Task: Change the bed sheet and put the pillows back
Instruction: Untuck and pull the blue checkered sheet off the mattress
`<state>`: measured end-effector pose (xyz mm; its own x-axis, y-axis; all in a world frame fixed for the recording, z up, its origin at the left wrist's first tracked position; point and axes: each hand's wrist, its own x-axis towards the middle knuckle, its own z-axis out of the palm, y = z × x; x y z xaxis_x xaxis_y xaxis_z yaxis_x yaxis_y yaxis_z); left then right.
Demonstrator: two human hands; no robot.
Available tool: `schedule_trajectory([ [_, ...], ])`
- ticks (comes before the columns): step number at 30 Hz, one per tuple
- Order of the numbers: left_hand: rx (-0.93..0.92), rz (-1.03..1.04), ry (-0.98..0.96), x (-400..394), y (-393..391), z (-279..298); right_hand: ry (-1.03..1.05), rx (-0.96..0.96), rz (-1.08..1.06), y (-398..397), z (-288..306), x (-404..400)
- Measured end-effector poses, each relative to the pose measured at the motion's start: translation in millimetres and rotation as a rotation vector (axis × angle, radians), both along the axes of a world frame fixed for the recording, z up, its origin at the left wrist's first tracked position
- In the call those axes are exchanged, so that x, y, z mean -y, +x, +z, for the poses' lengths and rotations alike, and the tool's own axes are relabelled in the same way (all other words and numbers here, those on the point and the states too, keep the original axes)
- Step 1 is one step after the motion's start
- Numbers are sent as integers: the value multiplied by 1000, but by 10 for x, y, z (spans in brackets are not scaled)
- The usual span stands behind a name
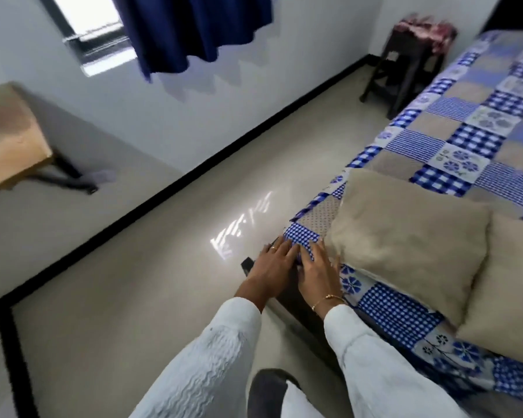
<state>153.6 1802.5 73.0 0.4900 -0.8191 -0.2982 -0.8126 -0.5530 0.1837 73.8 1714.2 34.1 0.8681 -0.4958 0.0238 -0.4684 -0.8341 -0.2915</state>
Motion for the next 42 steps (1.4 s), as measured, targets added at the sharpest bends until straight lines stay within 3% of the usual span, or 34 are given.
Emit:
schedule_trajectory([
  [4,140,-320,172,503,820,5,53,68,-157,603,-180,292],
  [7,346,-614,87,975,1552,-116,198,145,-346,1150,-391,615],
  [10,458,-801,177,1417,2118,-89,209,144,-464,1627,-510,910],
  [13,452,-1106,258,1969,2564,-16,273,-43,-564,2004,-434,1155],
  [15,503,-1238,131,2327,2803,-1,285,-43,-666,2167,-494,1301],
  [17,524,-1364,156,2647,2917,-52,275,-15,-789,2268,-502,1432],
  [19,468,-1474,47,2890,2892,-166,233,-8,-887,2326,-384,1501],
  [21,388,-1610,60,3161,2748,-231,304,46,-1067,2351,-375,1590],
  [25,251,-1868,-1,3420,2498,-396,352,6,-1426,2492,-743,1559],
  [28,58,-2053,73,3503,2529,-607,472,191,-1700,2763,-960,1452],
  [31,89,-2242,128,3513,2654,-839,441,369,-1967,3081,-1080,1296],
  [34,254,-2387,331,3441,2686,-1046,470,504,-2283,3345,-1187,1196],
  [38,350,-2718,282,3107,2500,-1234,520,894,-2548,3653,-1394,944],
  [42,544,-3001,131,2896,2258,-1376,412,1033,-2741,3782,-1545,784],
])
